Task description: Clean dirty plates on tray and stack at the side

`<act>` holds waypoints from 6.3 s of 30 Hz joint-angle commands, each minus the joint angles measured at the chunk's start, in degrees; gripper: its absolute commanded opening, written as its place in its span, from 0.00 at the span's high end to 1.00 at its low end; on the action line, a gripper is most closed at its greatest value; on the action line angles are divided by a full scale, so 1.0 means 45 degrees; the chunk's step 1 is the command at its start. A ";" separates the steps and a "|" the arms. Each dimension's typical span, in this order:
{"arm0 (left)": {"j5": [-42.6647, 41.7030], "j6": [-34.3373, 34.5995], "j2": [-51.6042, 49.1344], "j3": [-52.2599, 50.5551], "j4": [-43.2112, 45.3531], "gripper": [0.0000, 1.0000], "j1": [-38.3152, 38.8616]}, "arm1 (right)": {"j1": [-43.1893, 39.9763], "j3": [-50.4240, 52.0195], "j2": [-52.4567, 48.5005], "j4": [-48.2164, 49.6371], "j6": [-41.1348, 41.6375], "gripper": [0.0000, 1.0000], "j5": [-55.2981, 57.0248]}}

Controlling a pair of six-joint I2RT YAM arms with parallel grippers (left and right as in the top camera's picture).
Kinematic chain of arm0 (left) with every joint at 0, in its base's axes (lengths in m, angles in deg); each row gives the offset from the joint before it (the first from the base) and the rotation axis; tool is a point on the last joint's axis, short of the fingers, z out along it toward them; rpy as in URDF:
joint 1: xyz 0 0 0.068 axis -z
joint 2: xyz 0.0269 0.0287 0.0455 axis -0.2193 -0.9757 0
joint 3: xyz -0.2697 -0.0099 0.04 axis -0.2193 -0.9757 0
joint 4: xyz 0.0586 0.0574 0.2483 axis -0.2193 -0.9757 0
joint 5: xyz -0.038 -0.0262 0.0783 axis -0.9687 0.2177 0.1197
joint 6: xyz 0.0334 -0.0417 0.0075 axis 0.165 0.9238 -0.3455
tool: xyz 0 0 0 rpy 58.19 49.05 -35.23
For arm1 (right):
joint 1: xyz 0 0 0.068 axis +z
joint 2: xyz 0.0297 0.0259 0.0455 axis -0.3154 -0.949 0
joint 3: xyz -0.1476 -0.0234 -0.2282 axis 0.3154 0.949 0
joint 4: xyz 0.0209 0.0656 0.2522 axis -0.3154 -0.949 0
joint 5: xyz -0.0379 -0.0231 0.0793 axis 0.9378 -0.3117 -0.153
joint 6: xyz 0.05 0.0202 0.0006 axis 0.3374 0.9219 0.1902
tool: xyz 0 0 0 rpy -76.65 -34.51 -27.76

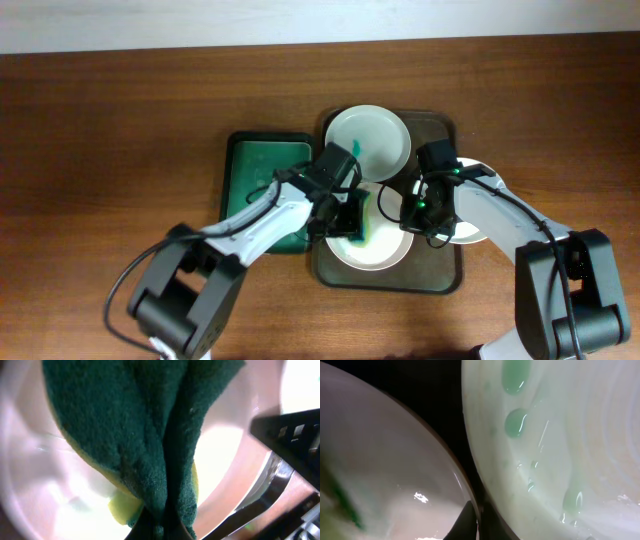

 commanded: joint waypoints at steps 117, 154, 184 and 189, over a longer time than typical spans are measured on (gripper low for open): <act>0.6110 -0.1287 0.9714 0.0019 -0.3876 0.01 -0.4337 | 0.9020 -0.0374 0.6936 -0.2040 -0.1107 0.96 1.6213; 0.6110 -0.1287 0.9714 0.0019 -0.3876 0.01 -0.4337 | 1.0627 -0.0374 0.6936 -0.1802 -0.2934 0.96 1.7981; 0.6110 -0.1287 0.9714 0.0019 -0.3876 0.01 -0.4337 | 0.4469 -0.1413 0.7125 -0.0432 -0.1205 0.96 0.7689; 0.6110 -0.1287 0.9714 0.0019 -0.3876 0.01 -0.4337 | -0.4075 -0.2443 0.7023 -0.1579 -0.1239 0.96 0.1219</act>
